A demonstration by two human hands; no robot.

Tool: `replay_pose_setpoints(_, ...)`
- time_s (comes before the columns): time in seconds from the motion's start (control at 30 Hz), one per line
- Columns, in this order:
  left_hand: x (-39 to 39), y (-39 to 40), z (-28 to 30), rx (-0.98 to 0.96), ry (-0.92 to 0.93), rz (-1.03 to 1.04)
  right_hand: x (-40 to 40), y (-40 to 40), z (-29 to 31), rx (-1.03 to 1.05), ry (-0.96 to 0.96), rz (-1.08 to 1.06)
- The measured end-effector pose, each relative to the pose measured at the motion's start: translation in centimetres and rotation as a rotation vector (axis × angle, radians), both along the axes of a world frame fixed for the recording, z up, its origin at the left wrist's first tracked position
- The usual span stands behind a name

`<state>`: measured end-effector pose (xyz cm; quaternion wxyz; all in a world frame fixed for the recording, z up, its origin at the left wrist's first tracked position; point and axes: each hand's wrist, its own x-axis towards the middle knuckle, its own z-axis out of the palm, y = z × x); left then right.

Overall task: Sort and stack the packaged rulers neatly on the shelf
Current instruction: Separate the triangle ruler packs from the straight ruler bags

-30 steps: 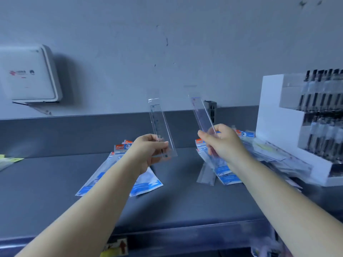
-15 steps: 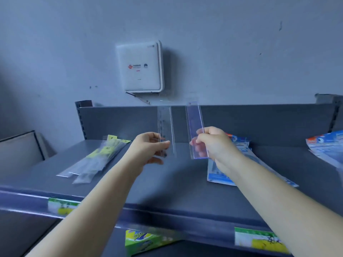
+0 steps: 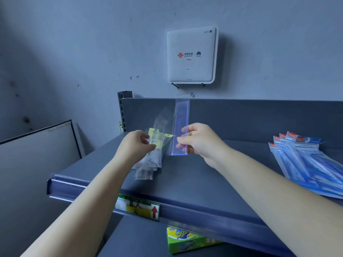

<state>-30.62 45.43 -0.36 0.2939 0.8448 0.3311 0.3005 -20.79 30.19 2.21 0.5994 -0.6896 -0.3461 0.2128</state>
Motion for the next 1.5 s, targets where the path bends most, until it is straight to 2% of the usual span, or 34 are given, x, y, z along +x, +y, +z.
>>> replay_pose_setpoints(0.1, -0.5, 1.4, -0.6, 0.105, 0.084, 0.091, -0.3, 2.3, 0.2, -0.05, -0.025, 0.046)
replay_pose_setpoints(0.2, -0.5, 1.5, -0.3, 0.146, 0.121, 0.122, -0.1, 3.2, -0.3, -0.262, -0.141, 0.02)
replay_pose_setpoints(0.37, 0.9, -1.5, 1.0, 0.367, 0.191, 0.084, 2.1, 0.3, 0.6, -0.339, -0.595, -0.079)
replay_pose_setpoints(0.53, 4.9, -7.8, 2.2, 0.61, 0.266, 0.013, 5.0, -6.9, 1.5, -0.576, -1.183, -0.28)
replay_pose_setpoints(0.63, 8.1, -13.0, 2.0, 0.724, 0.298, -0.046, 7.0, -11.9, 1.3, -0.693, -1.331, -0.321)
replay_pose_setpoints(0.77, 12.2, -20.2, 1.9, 0.81, 0.321, -0.142, 9.8, -18.9, 0.9, -0.771, -1.42, -0.357)
replay_pose_setpoints(0.97, 17.4, -30.9, 1.9, 0.884, 0.266, -0.227, 14.0, -29.4, 0.3, -0.804, -1.439, -0.449)
replay_pose_setpoints(1.27, 23.3, -44.0, 0.9, 0.89, 0.248, -0.32, 18.8, -42.7, -1.1, -0.878, -1.393, -0.524)
replay_pose_setpoints(1.5, 26.5, -49.8, -0.7, 0.825, 0.263, -0.392, 22.4, -49.8, -2.4, -0.856, -1.237, -0.556)
